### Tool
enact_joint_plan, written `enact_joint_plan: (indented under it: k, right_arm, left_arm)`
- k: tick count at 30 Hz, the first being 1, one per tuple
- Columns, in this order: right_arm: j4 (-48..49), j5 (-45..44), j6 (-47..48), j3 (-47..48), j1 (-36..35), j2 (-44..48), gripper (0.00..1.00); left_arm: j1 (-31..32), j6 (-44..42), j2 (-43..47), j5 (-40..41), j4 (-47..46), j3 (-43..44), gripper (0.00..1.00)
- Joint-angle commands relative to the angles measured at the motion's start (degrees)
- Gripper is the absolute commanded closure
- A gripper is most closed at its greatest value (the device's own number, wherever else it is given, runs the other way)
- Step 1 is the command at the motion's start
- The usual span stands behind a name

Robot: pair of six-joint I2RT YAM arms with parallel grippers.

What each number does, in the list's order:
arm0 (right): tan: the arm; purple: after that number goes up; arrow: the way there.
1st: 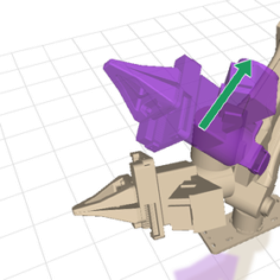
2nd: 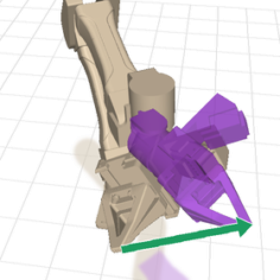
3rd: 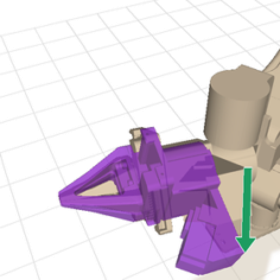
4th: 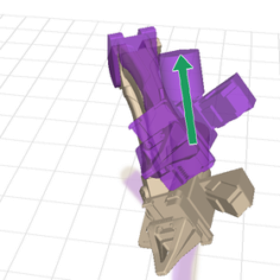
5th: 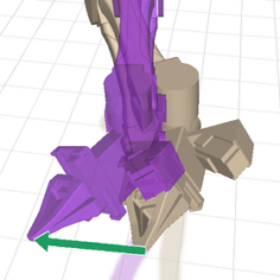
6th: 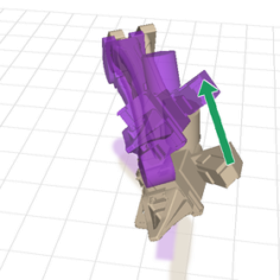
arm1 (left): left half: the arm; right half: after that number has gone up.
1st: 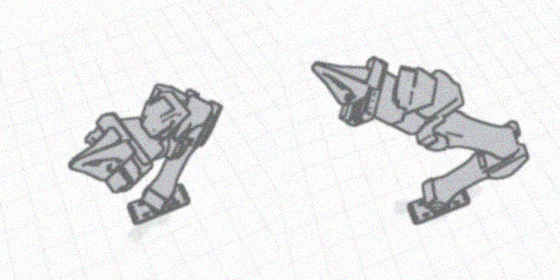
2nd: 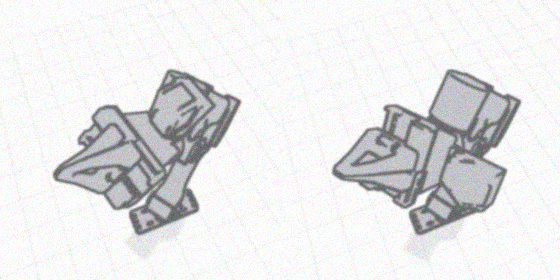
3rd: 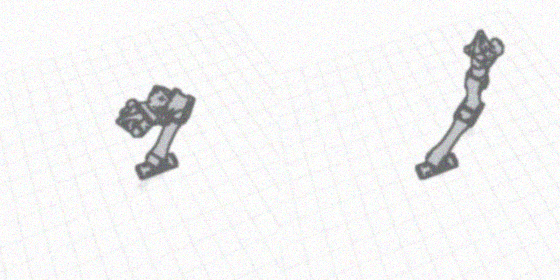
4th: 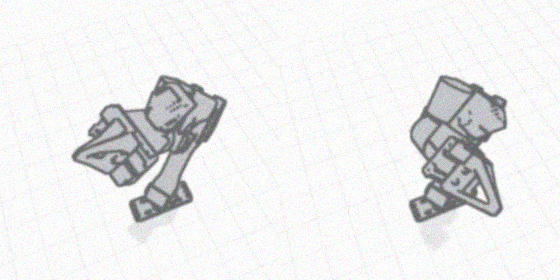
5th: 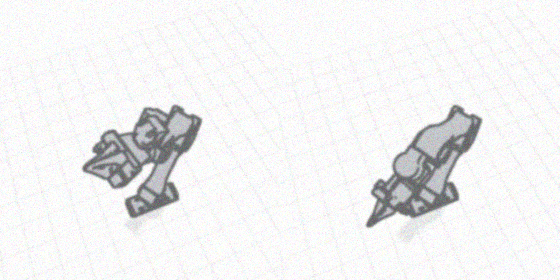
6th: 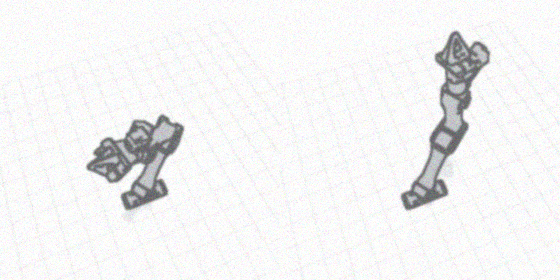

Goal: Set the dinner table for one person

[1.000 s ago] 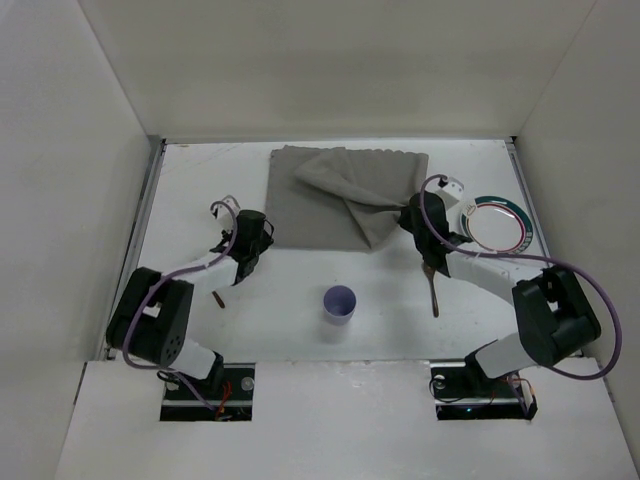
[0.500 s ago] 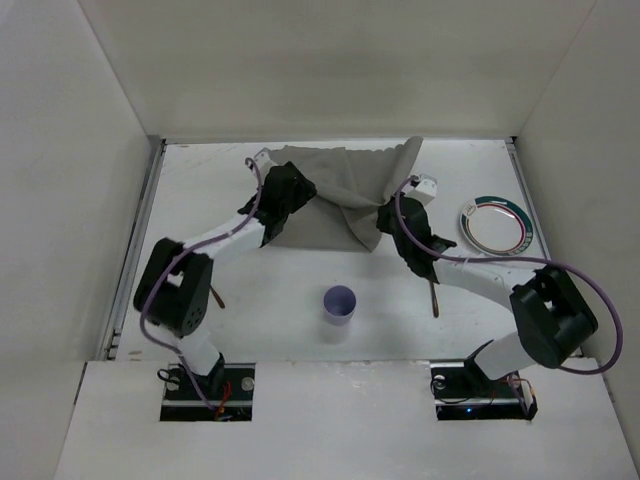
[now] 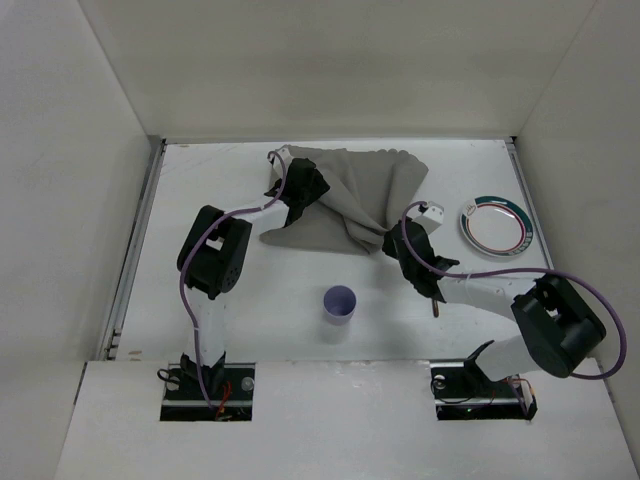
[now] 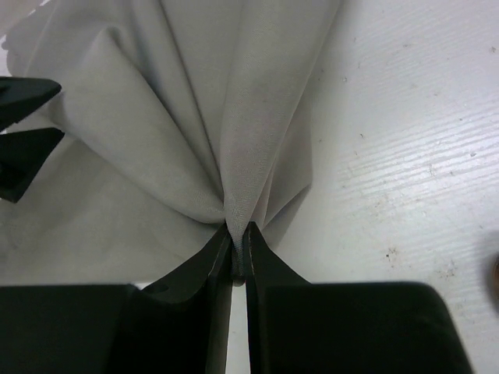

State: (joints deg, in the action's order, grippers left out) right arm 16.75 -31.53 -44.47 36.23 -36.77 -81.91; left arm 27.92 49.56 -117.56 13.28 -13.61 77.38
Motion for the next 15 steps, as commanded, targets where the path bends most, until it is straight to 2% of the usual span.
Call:
enact_joint_plan:
  k: [1,4,6,7,9,10,12,15]
  right_arm:
    - [-0.6,-2.0,-2.8,-1.8,0.3,3.0,0.85]
    - [-1.0,-1.6,-3.0,-2.4,1.8,3.9,0.84]
    - [-1.1,-1.5,-3.3,-2.9,2.3,4.7,0.79]
    - [-1.1,-1.8,-3.3,-3.2,2.3,5.2,0.71]
    - [-0.6,-1.5,-3.1,-3.7,2.3,5.7,0.49]
    - [-0.6,-1.5,-2.8,-3.9,2.3,6.1,0.41]
    - [-0.4,-1.5,-2.8,-4.5,2.5,7.1,0.31]
    - [-0.4,-1.5,-2.8,-5.7,2.8,9.4,0.24]
  left_arm:
    - [0.4,-1.0,0.0,1.0,-3.7,2.9,0.45]
    - [0.5,-0.7,-1.4,1.5,-5.6,3.4,0.45]
    - [0.5,-0.7,-3.0,0.9,-5.3,5.0,0.54]
    - [0.5,-0.9,-3.6,0.4,-5.3,5.8,0.60]
    - [0.9,-1.1,-4.0,-0.3,-6.3,7.1,0.78]
    - [1.3,-1.3,-4.0,-0.4,-7.0,7.8,0.82]
    - [2.2,-2.4,-4.3,-0.5,-8.3,9.4,0.88]
    - [4.3,-4.2,-5.1,-1.9,-8.6,14.4,0.93]
